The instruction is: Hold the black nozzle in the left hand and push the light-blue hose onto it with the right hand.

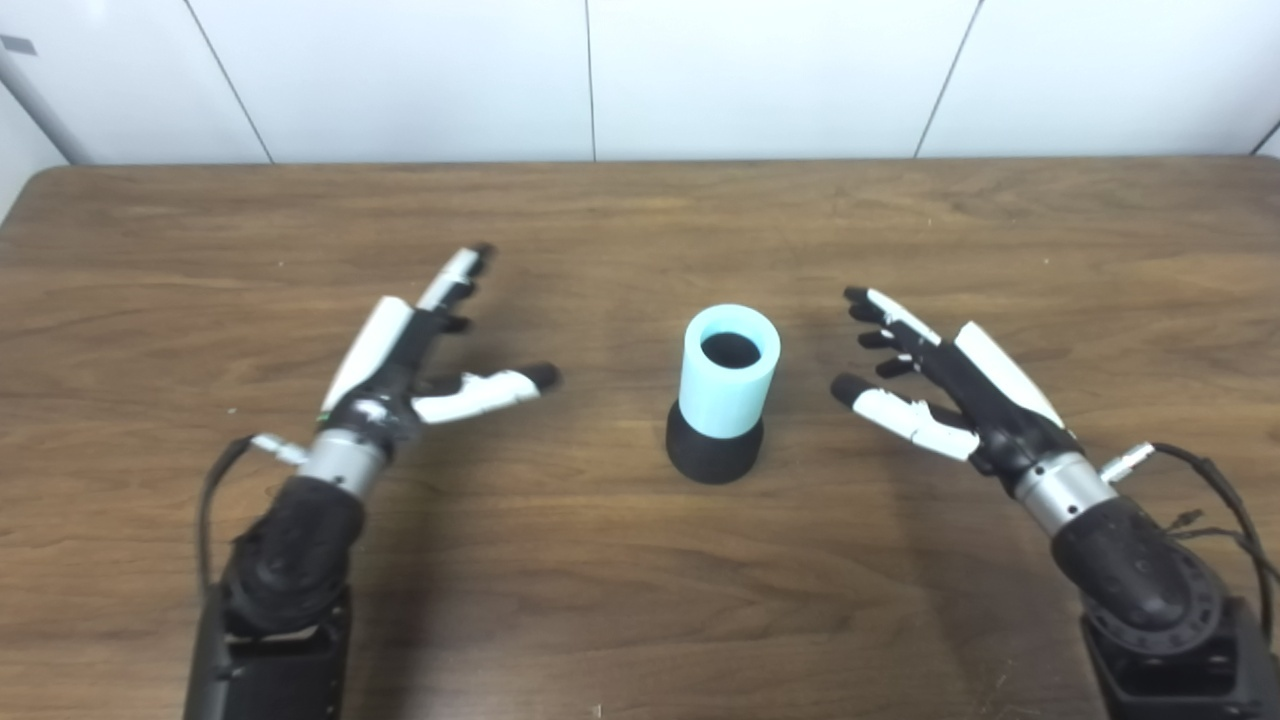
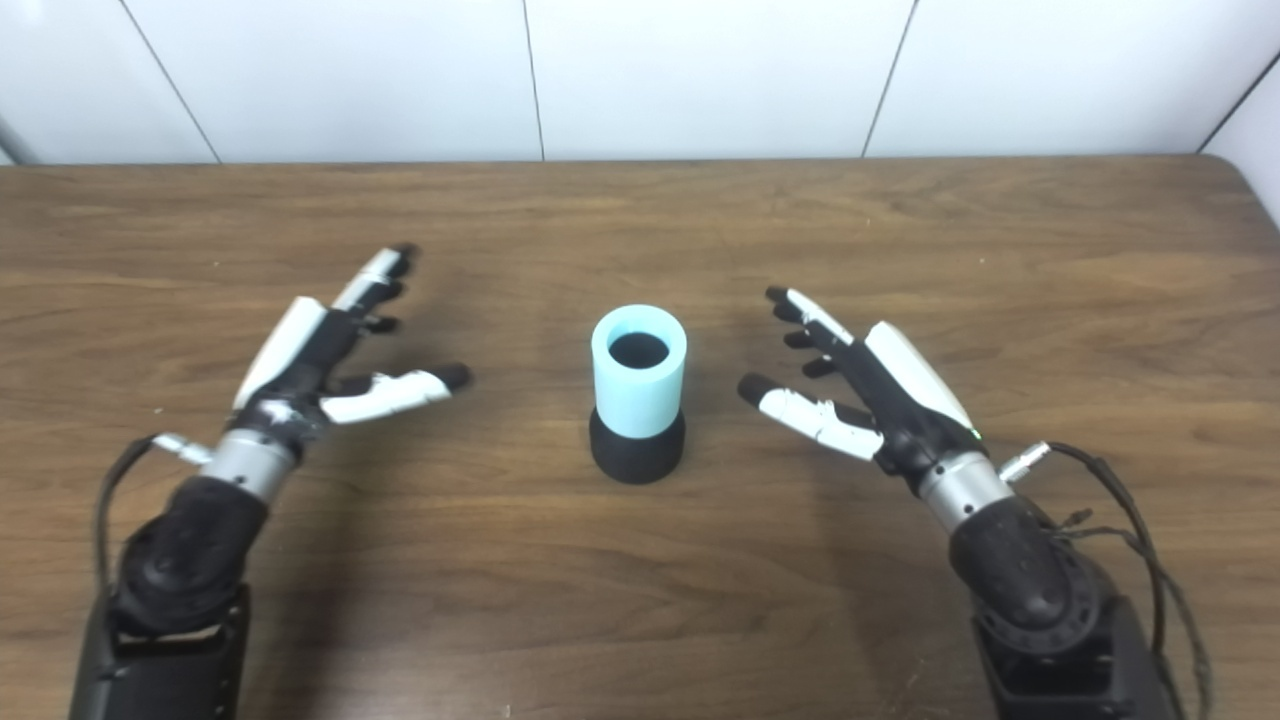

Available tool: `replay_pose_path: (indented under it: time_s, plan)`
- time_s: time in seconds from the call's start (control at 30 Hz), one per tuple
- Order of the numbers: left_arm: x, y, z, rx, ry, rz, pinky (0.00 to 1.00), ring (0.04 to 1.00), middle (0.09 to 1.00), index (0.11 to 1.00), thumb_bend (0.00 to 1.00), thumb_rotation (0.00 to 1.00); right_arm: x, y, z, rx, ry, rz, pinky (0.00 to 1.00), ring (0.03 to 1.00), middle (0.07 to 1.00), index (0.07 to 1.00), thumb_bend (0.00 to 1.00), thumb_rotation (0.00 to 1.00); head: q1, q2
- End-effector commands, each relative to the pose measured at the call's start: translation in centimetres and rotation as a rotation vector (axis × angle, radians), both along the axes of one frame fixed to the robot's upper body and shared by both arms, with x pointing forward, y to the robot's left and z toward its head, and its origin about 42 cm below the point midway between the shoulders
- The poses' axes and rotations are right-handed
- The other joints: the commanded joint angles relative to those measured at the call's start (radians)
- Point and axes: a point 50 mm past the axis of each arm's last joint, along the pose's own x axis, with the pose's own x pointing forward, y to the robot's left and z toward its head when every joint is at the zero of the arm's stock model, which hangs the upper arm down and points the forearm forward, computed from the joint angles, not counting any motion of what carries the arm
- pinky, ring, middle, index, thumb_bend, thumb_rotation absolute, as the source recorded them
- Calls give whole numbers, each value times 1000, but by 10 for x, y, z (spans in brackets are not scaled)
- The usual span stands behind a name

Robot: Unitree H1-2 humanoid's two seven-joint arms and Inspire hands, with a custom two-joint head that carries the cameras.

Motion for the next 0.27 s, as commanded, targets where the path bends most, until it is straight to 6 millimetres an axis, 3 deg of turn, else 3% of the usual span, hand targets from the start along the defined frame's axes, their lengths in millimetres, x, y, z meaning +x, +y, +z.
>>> replay_pose_path:
  time_s: [0.0, 0.13, 0.23]
  plan:
    - [0, 0, 8, -70, -74, 24, 860, 886, 900, 931, 759, 450, 2, 1, 8, 19, -61, -41, 762, 863, 914, 929, 516, 905, 0, 1]
    - [-6, 10, -1, -146, -63, 72, 837, 861, 877, 903, 654, 447, 2, 5, 0, 134, -61, -96, 728, 845, 909, 917, 487, 923, -10, 0]
    - [-11, 13, -8, -186, -52, 71, 810, 869, 887, 910, 529, 514, 3, 4, -6, 207, -66, -110, 699, 837, 914, 924, 457, 984, -15, 1]
